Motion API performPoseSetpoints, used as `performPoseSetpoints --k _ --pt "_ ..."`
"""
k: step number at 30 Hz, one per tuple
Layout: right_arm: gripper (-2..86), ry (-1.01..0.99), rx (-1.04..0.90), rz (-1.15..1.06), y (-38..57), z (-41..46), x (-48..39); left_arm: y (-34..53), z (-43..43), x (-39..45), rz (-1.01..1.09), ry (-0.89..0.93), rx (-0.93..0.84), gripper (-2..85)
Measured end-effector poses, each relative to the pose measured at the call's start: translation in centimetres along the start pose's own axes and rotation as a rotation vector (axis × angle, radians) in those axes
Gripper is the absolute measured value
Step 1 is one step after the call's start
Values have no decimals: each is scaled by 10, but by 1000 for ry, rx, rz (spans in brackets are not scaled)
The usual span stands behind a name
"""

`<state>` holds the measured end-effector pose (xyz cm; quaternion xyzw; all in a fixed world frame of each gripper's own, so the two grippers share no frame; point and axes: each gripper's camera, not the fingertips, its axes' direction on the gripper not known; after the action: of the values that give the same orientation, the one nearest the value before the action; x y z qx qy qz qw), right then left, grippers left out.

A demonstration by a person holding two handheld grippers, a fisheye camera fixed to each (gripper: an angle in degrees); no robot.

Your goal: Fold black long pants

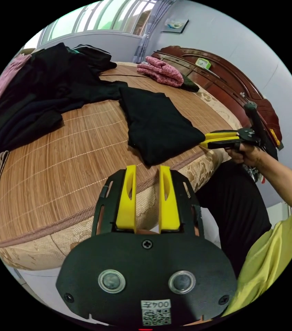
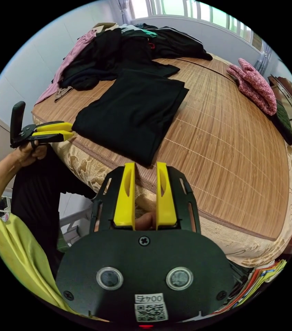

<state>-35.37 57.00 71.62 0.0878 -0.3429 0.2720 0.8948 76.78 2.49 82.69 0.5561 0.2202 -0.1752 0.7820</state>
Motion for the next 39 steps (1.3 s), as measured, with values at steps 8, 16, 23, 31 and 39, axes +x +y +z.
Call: performPoseSetpoints --k 8,16,23,31,39 --pt "57 -24 13 -17 0 -8 17 -22 6 11 53 -26 -68 81" --pt "38 -206 -12 141 20 -22 51 -21 -6 4 -3 -35 -88 19" --pt "45 -205 96 321 46 -63 105 -20 -56 7 -72 -145 40 15" --pt "51 -260 210 338 9 -74 140 -86 7 102 225 -173 13 77" --pt "77 -290 127 308 -28 -68 169 -98 44 101 188 -136 -31 88"
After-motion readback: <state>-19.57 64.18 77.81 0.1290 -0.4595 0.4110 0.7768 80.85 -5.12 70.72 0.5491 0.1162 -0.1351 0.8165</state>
